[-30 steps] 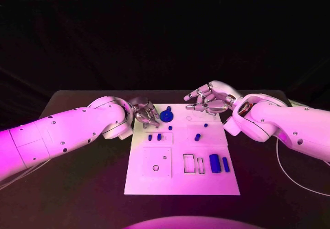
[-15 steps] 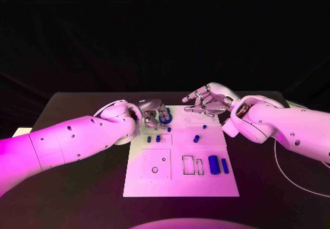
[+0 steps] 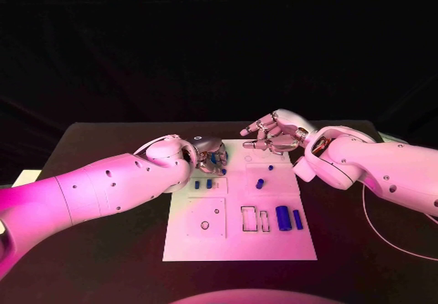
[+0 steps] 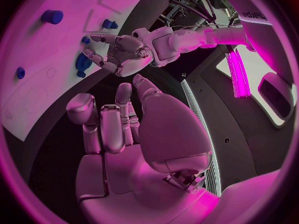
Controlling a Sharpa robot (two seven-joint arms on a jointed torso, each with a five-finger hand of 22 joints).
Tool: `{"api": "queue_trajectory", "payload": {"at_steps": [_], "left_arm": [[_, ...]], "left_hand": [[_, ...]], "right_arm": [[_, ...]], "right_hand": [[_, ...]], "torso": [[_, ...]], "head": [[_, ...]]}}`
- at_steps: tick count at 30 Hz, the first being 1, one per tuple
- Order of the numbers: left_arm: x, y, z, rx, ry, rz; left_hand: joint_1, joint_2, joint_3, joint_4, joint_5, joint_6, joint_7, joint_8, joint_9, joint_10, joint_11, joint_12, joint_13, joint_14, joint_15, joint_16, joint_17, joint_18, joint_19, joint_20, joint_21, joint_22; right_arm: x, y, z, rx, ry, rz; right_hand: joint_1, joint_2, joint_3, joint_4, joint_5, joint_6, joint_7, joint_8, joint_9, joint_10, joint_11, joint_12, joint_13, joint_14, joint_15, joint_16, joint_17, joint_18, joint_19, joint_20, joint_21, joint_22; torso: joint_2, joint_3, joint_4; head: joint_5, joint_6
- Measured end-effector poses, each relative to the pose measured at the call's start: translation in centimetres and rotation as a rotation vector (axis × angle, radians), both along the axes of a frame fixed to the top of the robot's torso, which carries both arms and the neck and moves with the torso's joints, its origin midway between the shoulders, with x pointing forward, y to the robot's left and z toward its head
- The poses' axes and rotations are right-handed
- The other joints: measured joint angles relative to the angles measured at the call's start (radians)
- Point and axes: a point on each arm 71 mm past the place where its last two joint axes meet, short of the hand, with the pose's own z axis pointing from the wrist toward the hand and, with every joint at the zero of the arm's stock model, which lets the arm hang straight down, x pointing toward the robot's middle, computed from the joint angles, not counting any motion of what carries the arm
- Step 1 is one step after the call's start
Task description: Assemble the parts on the task board
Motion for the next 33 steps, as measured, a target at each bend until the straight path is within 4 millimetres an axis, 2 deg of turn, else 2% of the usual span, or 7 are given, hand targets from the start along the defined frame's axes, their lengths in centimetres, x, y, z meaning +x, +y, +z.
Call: {"api": "queue_trajectory", "payload": {"at_steps": [1, 3, 13, 14, 15, 24, 33], "left_arm": [[0.0, -0.1, 0.0, 0.004, 0.001, -0.002], [0.0, -0.3, -0.1, 0.011, 0.004, -0.005], [0.1, -0.8, -0.3, 0.035, 0.015, -0.011], [0.1, -0.8, -0.3, 0.036, 0.015, -0.011], [0.2, -0.9, -0.3, 0.036, 0.015, -0.011], [0.2, -1.2, -0.3, 0.041, 0.017, -0.015], [0.2, -1.4, -0.3, 0.044, 0.018, -0.016]], "left_hand": [[0.000, 0.000, 0.000, 0.000, 0.000, 0.000, 0.000, -0.003, -0.001, 0.003, 0.001, 0.000, -0.002, 0.000, 0.000, 0.001, 0.002, 0.000, 0.003, 0.000, 0.012, 0.008], [0.000, 0.000, 0.006, 0.000, 0.000, 0.007, 0.000, -0.006, -0.003, 0.012, -0.002, -0.005, -0.004, 0.004, -0.004, 0.001, 0.002, -0.015, 0.006, -0.004, 0.033, 0.022], [0.000, 0.000, 0.032, -0.002, 0.000, 0.039, -0.007, -0.009, -0.009, 0.052, -0.009, -0.015, -0.011, 0.007, -0.007, 0.005, -0.011, -0.015, 0.026, -0.009, 0.112, 0.077], [0.000, 0.000, 0.035, -0.005, 0.000, 0.039, -0.007, -0.010, -0.009, 0.053, -0.010, -0.019, -0.011, 0.007, -0.007, 0.005, -0.012, -0.018, 0.028, -0.011, 0.117, 0.081], [0.000, 0.000, 0.041, -0.005, 0.000, 0.043, -0.011, -0.010, -0.009, 0.057, -0.010, -0.019, -0.011, 0.007, -0.007, 0.005, -0.012, -0.030, 0.028, -0.011, 0.124, 0.085], [0.007, 0.007, 0.088, -0.018, 0.000, 0.073, -0.012, -0.013, -0.014, 0.098, -0.018, -0.034, -0.014, 0.007, -0.014, 0.009, -0.018, -0.030, 0.031, -0.014, 0.151, 0.110], [0.007, 0.007, 0.137, -0.029, 0.000, 0.082, -0.004, -0.033, -0.024, 0.121, -0.013, -0.073, -0.016, 0.007, -0.014, 0.009, -0.037, -0.030, 0.031, -0.014, 0.171, 0.130]], "right_arm": [[0.0, 0.0, 0.0, 0.000, 0.000, 0.000], [0.0, 0.0, 0.0, 0.000, 0.000, 0.001], [0.0, 0.1, 0.0, 0.001, 0.000, 0.003], [0.0, 0.1, 0.0, 0.001, 0.000, 0.003], [0.0, 0.1, 0.0, 0.001, 0.000, 0.003], [0.0, 0.2, 0.0, 0.001, 0.001, 0.005], [0.0, 0.2, 0.0, 0.001, 0.002, 0.006]], "right_hand": [[0.000, 0.000, 0.000, 0.000, 0.000, 0.000, 0.000, 0.000, 0.000, 0.000, 0.000, 0.000, 0.000, 0.000, 0.000, 0.000, 0.000, 0.000, 0.000, 0.000, 0.000, 0.000], [0.000, 0.000, 0.000, 0.000, 0.000, 0.000, 0.000, 0.000, 0.000, 0.000, 0.000, 0.000, 0.000, 0.000, 0.000, 0.000, 0.000, 0.000, 0.000, 0.000, 0.000, 0.000], [0.000, 0.000, 0.000, 0.000, 0.000, 0.000, 0.000, 0.000, 0.000, 0.000, 0.000, 0.000, 0.000, 0.000, 0.000, 0.000, 0.000, 0.000, 0.000, 0.000, 0.000, 0.000], [0.000, 0.000, 0.000, 0.000, 0.000, 0.000, 0.000, 0.000, 0.000, 0.000, 0.000, 0.000, 0.000, 0.000, 0.000, 0.000, 0.000, 0.000, 0.000, 0.000, 0.000, 0.000], [0.000, 0.000, 0.000, 0.000, 0.000, 0.000, 0.000, 0.000, 0.000, 0.000, 0.000, 0.000, 0.000, 0.000, 0.000, 0.000, 0.000, 0.000, 0.000, 0.000, 0.000, 0.000], [0.000, 0.000, 0.000, 0.000, 0.000, 0.000, 0.000, 0.000, 0.000, 0.000, 0.000, 0.000, 0.000, 0.000, 0.000, 0.000, 0.000, 0.000, 0.000, 0.000, 0.000, 0.000], [0.000, 0.000, 0.000, 0.000, 0.000, 0.000, 0.000, 0.000, 0.000, 0.000, 0.000, 0.000, 0.000, 0.000, 0.000, 0.000, 0.000, 0.000, 0.000, 0.000, 0.000, 0.000]], "torso": [[0.000, 0.0001, -0.0001], [0.000, 0.0002, 0.0001], [-0.001, 0.0004, 0.0019], [-0.001, 0.0004, 0.0020], [-0.001, 0.0004, 0.0020], [-0.001, 0.0003, 0.0019], [-0.001, 0.0003, 0.0019]], "head": [[0.000, 0.000], [-0.001, -0.001], [-0.002, -0.003], [-0.002, -0.003], [-0.002, -0.003], [-0.003, -0.003], [-0.004, -0.005]]}}
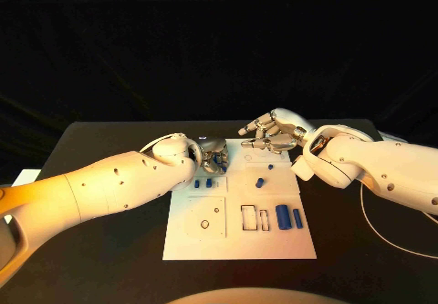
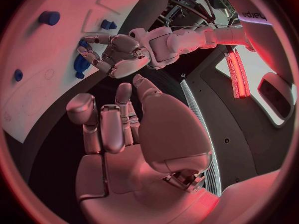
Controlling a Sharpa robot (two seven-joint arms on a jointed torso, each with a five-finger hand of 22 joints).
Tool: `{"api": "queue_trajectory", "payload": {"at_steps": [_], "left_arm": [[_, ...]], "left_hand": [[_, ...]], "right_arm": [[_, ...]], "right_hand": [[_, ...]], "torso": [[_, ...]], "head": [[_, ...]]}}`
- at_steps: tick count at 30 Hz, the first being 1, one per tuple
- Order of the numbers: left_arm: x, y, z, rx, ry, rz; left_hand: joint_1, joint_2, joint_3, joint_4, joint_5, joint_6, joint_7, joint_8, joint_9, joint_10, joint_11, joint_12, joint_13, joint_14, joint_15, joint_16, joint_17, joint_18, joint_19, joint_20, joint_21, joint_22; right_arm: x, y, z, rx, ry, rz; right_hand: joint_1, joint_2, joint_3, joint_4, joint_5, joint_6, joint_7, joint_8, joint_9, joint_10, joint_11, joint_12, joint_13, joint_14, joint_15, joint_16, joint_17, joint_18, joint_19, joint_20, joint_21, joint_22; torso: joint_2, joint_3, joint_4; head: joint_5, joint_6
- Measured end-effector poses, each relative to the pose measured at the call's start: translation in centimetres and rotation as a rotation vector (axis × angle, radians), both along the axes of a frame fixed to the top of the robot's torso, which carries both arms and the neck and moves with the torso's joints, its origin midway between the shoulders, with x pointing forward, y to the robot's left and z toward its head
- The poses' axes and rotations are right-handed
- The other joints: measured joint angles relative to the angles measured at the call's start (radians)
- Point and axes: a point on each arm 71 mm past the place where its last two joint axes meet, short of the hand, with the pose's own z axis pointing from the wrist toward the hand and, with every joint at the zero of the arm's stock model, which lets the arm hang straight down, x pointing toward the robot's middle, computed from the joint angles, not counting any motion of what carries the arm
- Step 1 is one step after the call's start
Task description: Assemble the parts on the task board
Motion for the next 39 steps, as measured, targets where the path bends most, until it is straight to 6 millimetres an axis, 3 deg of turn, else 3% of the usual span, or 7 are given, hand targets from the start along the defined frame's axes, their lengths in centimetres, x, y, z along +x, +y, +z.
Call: {"api": "queue_trajectory", "payload": {"at_steps": [16, 19, 20, 29, 39], "left_arm": [[-0.3, 0.6, -0.1, -0.017, -0.003, 0.004], [-0.4, 1.2, 0.1, -0.031, -0.006, 0.013], [-0.4, 1.3, 0.3, -0.037, -0.007, 0.016], [-0.7, 3.7, 1.6, -0.096, 0.002, 0.063], [-0.9, 6.4, 1.8, -0.124, 0.048, 0.126]], "left_hand": [[0.000, 0.000, 0.082, -0.046, -0.001, 0.066, -0.005, -0.009, -0.003, 0.068, -0.012, -0.033, 0.010, 0.000, -0.007, -0.009, -0.040, 0.000, 0.002, -0.002, 0.045, 0.034], [-0.008, -0.008, 0.089, -0.047, -0.001, 0.066, -0.006, -0.009, -0.003, 0.075, -0.012, -0.041, 0.010, 0.000, -0.007, -0.009, -0.043, -0.002, 0.004, -0.004, 0.045, 0.034], [-0.008, -0.008, 0.090, -0.047, -0.001, 0.066, -0.005, -0.009, -0.003, 0.075, -0.012, -0.042, 0.010, 0.000, -0.007, -0.009, -0.043, -0.011, 0.004, -0.004, 0.045, 0.034], [-0.024, -0.011, 0.093, -0.050, -0.001, 0.070, -0.002, -0.009, -0.004, 0.075, -0.012, -0.050, 0.010, 0.000, -0.007, -0.009, -0.048, -0.011, 0.004, -0.004, 0.050, 0.034], [-0.024, -0.011, 0.093, -0.050, -0.001, 0.070, -0.002, -0.014, -0.005, 0.075, -0.012, -0.055, 0.010, 0.000, -0.007, -0.009, -0.050, -0.010, 0.004, -0.004, 0.056, 0.034]], "right_arm": [[0.0, 0.1, 0.0, 0.000, 0.001, 0.002], [0.0, 0.1, 0.0, 0.000, 0.001, 0.002], [0.0, 0.0, 0.0, 0.000, 0.001, 0.002], [0.0, -0.1, 0.0, -0.001, 0.002, 0.000], [0.1, -0.1, -0.1, -0.002, 0.002, -0.002]], "right_hand": [[0.004, 0.004, 0.003, 0.003, 0.000, 0.000, 0.000, 0.000, 0.000, 0.000, 0.000, 0.008, 0.001, 0.000, 0.000, 0.000, 0.000, 0.000, 0.000, 0.000, -0.004, 0.000], [0.004, 0.004, 0.003, 0.003, 0.000, 0.000, 0.000, 0.000, 0.000, 0.000, 0.000, 0.008, 0.001, 0.000, 0.000, 0.000, 0.000, 0.000, 0.000, 0.000, -0.004, 0.000], [0.004, 0.004, 0.003, 0.003, 0.000, 0.000, 0.000, 0.000, 0.000, 0.000, 0.000, 0.008, 0.001, 0.000, 0.000, 0.000, 0.000, 0.000, 0.000, 0.000, -0.004, 0.000], [0.004, 0.004, 0.003, 0.003, 0.000, 0.000, 0.000, 0.000, 0.000, 0.000, 0.000, 0.008, 0.001, 0.000, 0.000, 0.000, 0.000, 0.000, 0.000, 0.000, -0.004, 0.000], [0.004, 0.004, 0.003, 0.003, 0.000, 0.000, 0.000, 0.000, 0.000, 0.000, 0.000, 0.008, 0.001, 0.000, 0.000, 0.000, 0.000, 0.000, 0.000, 0.000, -0.004, 0.000]], "torso": [[0.000, 0.0000, -0.0001], [0.000, 0.0000, 0.0001], [-0.001, 0.0000, 0.0002], [-0.002, 0.0000, 0.0029], [-0.003, 0.0002, 0.0055]], "head": [[-0.002, 0.001], [-0.004, 0.001], [-0.004, 0.001], [-0.003, 0.005], [-0.001, 0.007]]}}
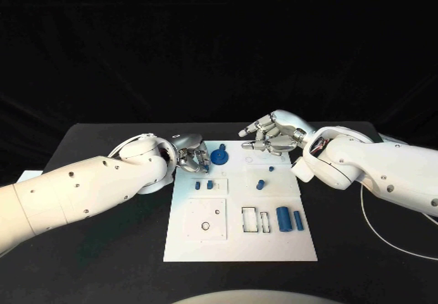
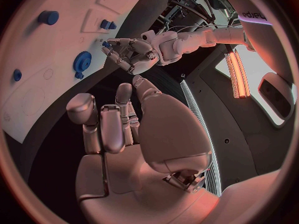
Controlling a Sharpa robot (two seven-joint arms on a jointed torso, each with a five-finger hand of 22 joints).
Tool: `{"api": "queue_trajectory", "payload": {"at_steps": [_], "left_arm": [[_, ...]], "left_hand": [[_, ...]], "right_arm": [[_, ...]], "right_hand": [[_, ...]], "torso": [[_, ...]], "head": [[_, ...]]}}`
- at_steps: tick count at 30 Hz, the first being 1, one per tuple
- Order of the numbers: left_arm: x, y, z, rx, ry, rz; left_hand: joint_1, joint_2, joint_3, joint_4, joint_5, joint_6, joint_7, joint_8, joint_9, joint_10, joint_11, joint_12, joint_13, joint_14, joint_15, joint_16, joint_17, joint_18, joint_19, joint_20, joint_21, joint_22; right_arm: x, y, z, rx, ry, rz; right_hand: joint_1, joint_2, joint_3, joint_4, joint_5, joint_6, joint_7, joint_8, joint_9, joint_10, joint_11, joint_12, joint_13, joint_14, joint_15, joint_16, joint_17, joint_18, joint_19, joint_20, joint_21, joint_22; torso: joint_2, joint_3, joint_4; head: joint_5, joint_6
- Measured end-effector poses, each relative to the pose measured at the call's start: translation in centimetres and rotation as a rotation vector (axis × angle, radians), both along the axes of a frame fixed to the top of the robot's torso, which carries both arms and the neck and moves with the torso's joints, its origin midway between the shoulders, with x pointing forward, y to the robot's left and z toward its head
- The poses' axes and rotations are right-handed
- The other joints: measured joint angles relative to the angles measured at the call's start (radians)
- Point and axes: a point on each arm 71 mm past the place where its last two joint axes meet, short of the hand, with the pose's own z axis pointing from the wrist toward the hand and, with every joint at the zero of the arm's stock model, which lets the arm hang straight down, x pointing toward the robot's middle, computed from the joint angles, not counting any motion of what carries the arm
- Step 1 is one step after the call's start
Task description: Assemble the parts on the task board
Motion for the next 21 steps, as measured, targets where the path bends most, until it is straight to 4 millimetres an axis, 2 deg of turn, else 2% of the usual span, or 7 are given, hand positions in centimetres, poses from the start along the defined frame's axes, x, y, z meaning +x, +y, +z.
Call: {"api": "queue_trajectory", "payload": {"at_steps": [7, 21], "left_arm": [[0.04, 0.73, -0.16, 0.000, 0.026, 0.020], [0.20, 0.47, -0.52, 0.005, 0.053, 0.024]], "left_hand": [[-0.005, -0.005, 0.003, -0.003, 0.000, 0.000, 0.000, -0.002, -0.001, 0.000, 0.000, 0.000, 0.000, 0.000, 0.000, 0.000, -0.002, 0.000, 0.000, 0.000, 0.000, 0.000], [-0.005, -0.005, 0.005, 0.000, 0.000, 0.000, 0.000, -0.003, -0.003, 0.000, 0.000, 0.000, 0.000, 0.000, 0.000, 0.000, -0.002, 0.001, 0.000, 0.000, 0.000, 0.000]], "right_arm": [[0.00, -0.02, -0.03, 0.000, 0.001, 0.000], [0.00, 0.04, -0.07, 0.000, 0.002, 0.001]], "right_hand": [[0.000, 0.000, 0.000, 0.000, 0.000, 0.000, 0.000, 0.000, 0.000, 0.000, 0.000, 0.000, 0.000, 0.000, 0.000, 0.000, 0.000, 0.000, 0.000, 0.000, 0.000, 0.000], [0.000, 0.000, 0.000, 0.000, 0.000, 0.000, 0.000, 0.000, 0.000, 0.000, 0.000, 0.000, 0.000, 0.000, 0.000, 0.000, 0.000, 0.000, 0.000, 0.000, 0.000, -0.001]], "torso": [[0.000, 0.0000, -0.0012], [0.001, 0.0002, -0.0020]], "head": [[0.003, -0.002], [0.005, -0.006]]}}
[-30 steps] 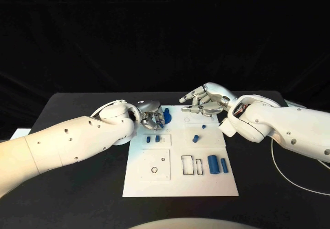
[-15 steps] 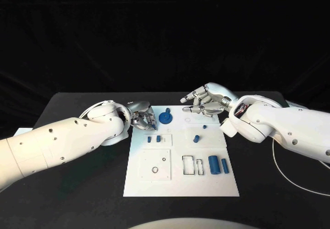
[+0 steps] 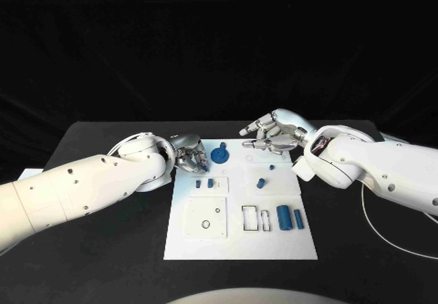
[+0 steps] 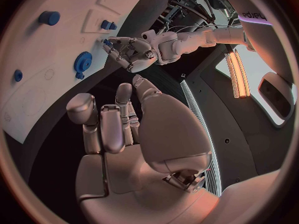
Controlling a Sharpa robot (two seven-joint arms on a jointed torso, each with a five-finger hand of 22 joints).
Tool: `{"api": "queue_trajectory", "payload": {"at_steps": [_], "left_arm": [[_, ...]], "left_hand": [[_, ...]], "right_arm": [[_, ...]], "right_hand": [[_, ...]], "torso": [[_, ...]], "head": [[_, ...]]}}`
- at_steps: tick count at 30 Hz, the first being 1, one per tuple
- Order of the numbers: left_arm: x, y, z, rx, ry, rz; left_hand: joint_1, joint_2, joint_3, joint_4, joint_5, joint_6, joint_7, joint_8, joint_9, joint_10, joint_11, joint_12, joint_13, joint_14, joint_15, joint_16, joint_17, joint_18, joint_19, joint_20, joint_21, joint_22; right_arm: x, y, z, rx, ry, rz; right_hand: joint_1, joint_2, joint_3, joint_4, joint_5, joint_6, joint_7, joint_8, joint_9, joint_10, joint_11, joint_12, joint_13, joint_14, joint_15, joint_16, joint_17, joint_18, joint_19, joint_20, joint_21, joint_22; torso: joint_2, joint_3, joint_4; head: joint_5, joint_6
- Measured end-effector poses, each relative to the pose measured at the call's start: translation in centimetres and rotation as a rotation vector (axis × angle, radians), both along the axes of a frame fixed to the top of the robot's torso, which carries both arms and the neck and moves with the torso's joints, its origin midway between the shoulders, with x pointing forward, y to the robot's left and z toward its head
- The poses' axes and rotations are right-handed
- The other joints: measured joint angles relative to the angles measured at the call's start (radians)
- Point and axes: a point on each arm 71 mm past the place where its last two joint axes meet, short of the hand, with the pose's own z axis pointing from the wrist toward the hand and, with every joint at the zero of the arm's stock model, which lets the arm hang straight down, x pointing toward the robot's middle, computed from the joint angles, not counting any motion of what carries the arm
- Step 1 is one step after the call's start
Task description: Assemble the parts on the task board
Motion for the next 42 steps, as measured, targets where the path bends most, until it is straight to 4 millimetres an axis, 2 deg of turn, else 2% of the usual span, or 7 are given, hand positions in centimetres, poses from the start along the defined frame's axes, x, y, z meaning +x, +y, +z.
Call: {"api": "queue_trajectory", "payload": {"at_steps": [42], "left_arm": [[0.44, -0.94, -0.79, 0.039, 0.017, -0.007]], "left_hand": [[-0.006, -0.002, 0.005, -0.006, 0.000, 0.002, -0.002, -0.008, -0.001, 0.007, 0.000, -0.007, 0.000, 0.000, 0.000, 0.000, -0.002, 0.000, 0.000, 0.000, 0.000, 0.000]], "right_arm": [[-0.03, 0.05, -0.05, -0.001, 0.004, 0.006]], "right_hand": [[0.000, 0.000, 0.000, 0.000, 0.000, 0.000, 0.000, 0.004, 0.000, 0.000, 0.000, 0.000, 0.000, 0.000, 0.000, 0.000, 0.000, 0.000, 0.000, 0.000, 0.000, 0.000]], "torso": [[-0.001, 0.0002, 0.0008]], "head": [[0.001, -0.006]]}}
